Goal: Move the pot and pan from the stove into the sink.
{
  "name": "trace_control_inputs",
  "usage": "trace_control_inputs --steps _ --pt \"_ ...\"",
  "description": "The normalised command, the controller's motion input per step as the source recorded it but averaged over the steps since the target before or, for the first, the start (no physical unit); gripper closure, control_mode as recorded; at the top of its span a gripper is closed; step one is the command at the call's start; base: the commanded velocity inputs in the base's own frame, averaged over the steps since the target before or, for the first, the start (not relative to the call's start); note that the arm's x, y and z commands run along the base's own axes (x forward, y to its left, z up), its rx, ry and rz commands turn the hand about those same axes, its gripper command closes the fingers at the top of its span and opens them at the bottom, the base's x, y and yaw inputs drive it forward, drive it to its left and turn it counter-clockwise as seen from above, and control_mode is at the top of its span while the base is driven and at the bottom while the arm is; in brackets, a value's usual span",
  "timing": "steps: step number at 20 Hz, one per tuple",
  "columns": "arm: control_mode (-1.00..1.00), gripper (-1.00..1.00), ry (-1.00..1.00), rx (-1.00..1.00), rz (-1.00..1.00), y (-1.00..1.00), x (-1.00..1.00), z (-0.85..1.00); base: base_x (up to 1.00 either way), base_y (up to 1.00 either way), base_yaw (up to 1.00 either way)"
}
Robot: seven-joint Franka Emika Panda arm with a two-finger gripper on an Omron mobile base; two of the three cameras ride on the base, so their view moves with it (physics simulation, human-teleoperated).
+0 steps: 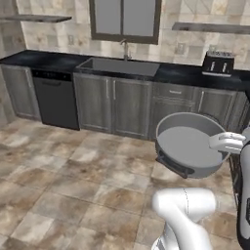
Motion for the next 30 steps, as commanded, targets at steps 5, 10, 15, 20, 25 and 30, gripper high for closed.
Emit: trace_control_inputs --steps 5,10,15,20,25,30 --pt "1.00 1.00 0.00 0.00 0.00 0.00 0.00 0.00 0.00 -0.28 -0.42" --pt "1.00 1.00 0.00 0.00 0.00 0.00 0.00 0.00 0.00 -0.29 -0.41" --pt "1.00 1.00 0.00 0.00 0.00 0.00 0.00 0.00 0.00 -0.31 -0.39" --pt "1.00 1.00 0.00 0.00 0.00 0.00 0.00 0.00 -0.01 -0.33 -0.36" --pt "1.00 1.00 0.00 0.00 0.00 0.00 0.00 0.00 -0.10 -0.09 -0.07" --pt "1.00 1.00 0.00 0.00 0.00 0.00 0.00 0.00 -0.03 0.46 0.00"
